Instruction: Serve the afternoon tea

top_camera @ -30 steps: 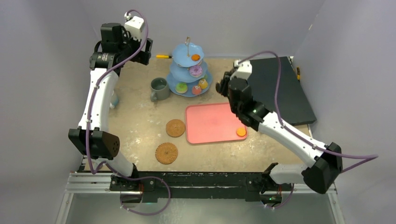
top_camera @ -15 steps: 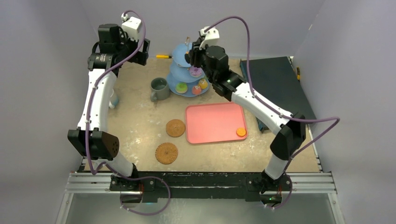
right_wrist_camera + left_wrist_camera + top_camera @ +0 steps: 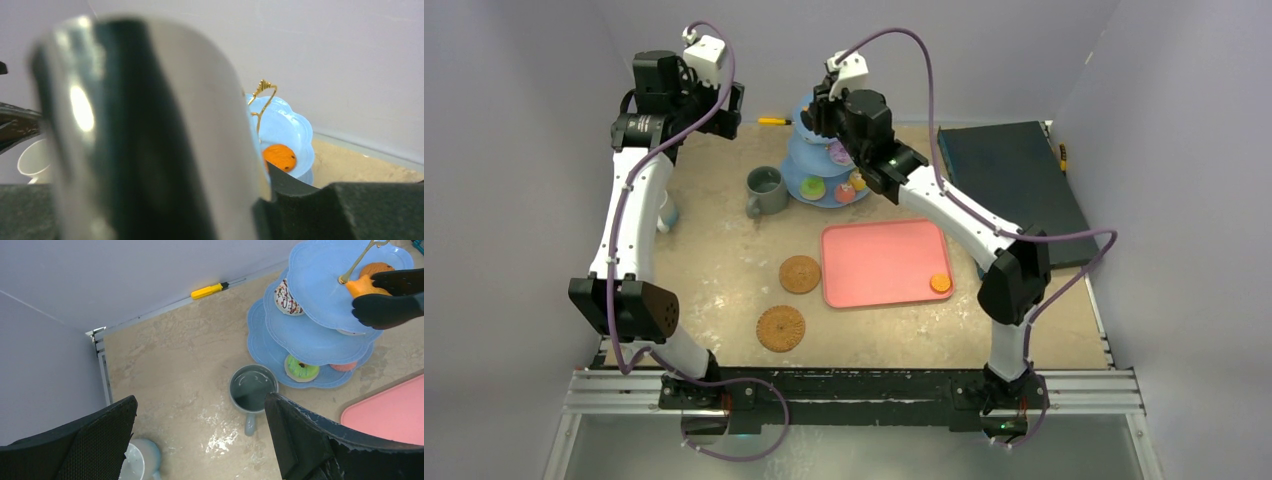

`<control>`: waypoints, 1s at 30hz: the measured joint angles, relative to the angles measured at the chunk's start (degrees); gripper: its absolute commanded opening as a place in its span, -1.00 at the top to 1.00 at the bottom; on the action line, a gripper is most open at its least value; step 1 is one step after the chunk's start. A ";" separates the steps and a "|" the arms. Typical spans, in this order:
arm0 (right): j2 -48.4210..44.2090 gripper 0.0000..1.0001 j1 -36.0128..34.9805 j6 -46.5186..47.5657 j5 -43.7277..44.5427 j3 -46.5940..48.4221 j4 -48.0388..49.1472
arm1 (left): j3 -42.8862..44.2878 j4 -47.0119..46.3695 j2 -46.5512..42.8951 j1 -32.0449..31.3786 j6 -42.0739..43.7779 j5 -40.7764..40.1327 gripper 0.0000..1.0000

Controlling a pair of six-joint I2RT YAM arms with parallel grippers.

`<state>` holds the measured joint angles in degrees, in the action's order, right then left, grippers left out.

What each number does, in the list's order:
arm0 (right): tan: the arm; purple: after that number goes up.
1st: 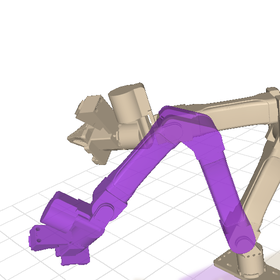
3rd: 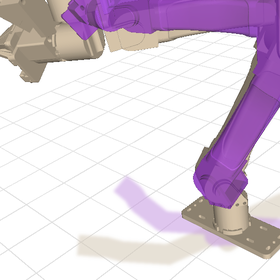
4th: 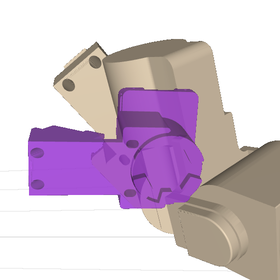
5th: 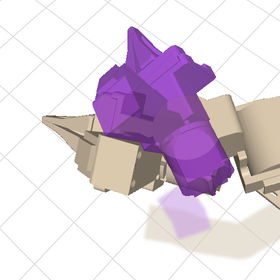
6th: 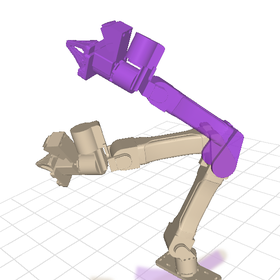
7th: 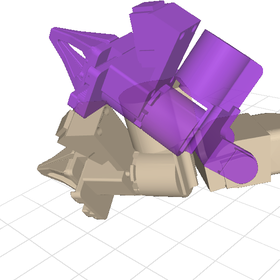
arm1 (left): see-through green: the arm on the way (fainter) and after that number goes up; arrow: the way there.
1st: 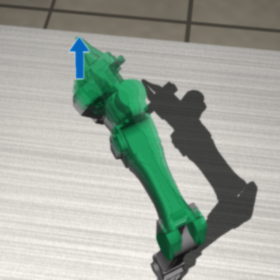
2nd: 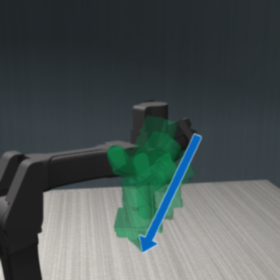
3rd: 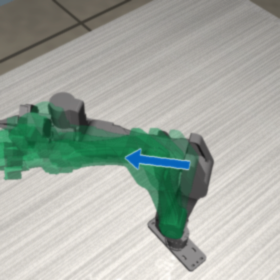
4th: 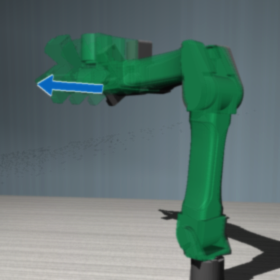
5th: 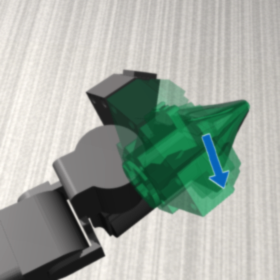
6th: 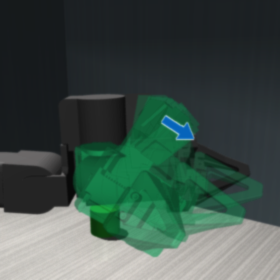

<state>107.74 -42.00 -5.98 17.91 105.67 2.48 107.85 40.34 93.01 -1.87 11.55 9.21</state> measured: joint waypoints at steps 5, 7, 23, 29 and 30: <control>5.42 0.22 0.00 0.90 -0.39 4.11 0.55 | 0.00 0.00 0.00 0.02 0.02 0.00 -0.99; 6.82 0.22 0.00 0.96 -0.83 4.46 0.74 | 0.00 0.00 0.00 0.11 0.02 0.00 -0.99; 2.60 0.22 -3.21 0.74 -2.38 -4.57 5.84 | -0.63 -0.04 0.00 1.38 0.07 0.02 -0.99; 1.57 0.22 -5.27 1.01 -2.51 -7.78 7.32 | -0.68 -0.04 0.00 2.12 0.07 0.22 -0.99; 1.57 0.23 -5.49 1.05 -2.69 -8.39 7.69 | -0.68 -0.02 0.00 2.38 0.09 0.22 -0.99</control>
<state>109.32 -47.48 -4.93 15.22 97.27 10.17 107.18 40.32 93.01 0.51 11.64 9.43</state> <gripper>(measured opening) 0.423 0.993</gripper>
